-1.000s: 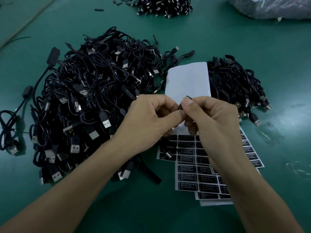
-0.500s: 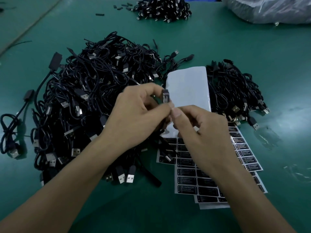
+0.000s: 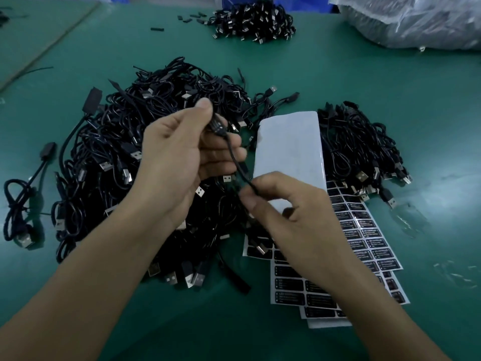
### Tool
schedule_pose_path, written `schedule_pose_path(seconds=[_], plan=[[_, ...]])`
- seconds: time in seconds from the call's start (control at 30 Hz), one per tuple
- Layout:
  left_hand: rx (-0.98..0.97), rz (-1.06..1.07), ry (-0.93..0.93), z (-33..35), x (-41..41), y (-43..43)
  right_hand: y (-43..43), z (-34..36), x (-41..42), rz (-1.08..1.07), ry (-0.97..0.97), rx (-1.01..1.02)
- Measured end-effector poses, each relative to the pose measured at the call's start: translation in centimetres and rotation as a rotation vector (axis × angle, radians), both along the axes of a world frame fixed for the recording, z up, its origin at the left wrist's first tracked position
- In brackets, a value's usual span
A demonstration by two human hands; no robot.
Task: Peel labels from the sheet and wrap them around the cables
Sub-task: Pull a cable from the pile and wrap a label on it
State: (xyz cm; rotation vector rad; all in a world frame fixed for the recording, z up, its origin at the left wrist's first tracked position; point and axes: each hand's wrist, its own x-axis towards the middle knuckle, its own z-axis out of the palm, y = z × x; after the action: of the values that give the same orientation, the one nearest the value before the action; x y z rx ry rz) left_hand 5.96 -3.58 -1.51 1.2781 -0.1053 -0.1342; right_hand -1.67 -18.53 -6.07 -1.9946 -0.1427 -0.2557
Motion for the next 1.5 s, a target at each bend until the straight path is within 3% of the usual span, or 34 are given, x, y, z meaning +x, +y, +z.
schedule_pose_path(seconds=[0.17,0.3,0.4,0.53,0.67,0.87,1.0,1.1,1.27,1.37,1.5], plan=[[-0.101,0.038,0.086,-0.5,0.2,-0.1,-2.4,2.5,0.0,-0.074,-0.088,0.082],[-0.067,0.034,0.121,-0.8,0.5,0.0,-5.0,4.1,1.0,-0.286,-0.064,0.176],[0.081,-0.001,0.082,-1.4,0.6,0.0,-7.6,5.4,2.9,-0.473,-0.023,0.120],[0.329,-0.088,-0.010,-2.4,0.4,-0.5,-9.9,7.3,5.5,-0.685,-0.058,-0.133],[0.565,-0.164,-0.154,-3.3,0.1,-0.9,-10.6,7.6,7.3,-0.775,0.083,-0.310],[0.698,-0.170,-0.242,-3.8,-0.1,-1.0,-10.8,7.4,8.6,-0.758,0.331,-0.402],[0.718,-0.165,-0.248,-3.8,0.0,-1.1,-9.4,5.8,9.5,-0.759,0.200,-0.650],[0.720,-0.166,-0.246,-3.8,0.0,-1.1,-8.4,4.1,9.3,-0.642,0.089,-0.807],[0.721,-0.160,-0.246,-3.8,0.0,-1.0,-8.6,2.4,8.7,-0.517,0.165,-1.025],[0.720,-0.157,-0.243,-3.8,0.0,-1.1,-8.6,2.3,8.4,-0.478,0.145,-1.062],[0.715,-0.152,-0.245,-3.7,-0.1,-1.0,-9.0,3.0,8.1,-0.523,0.031,-0.913]])
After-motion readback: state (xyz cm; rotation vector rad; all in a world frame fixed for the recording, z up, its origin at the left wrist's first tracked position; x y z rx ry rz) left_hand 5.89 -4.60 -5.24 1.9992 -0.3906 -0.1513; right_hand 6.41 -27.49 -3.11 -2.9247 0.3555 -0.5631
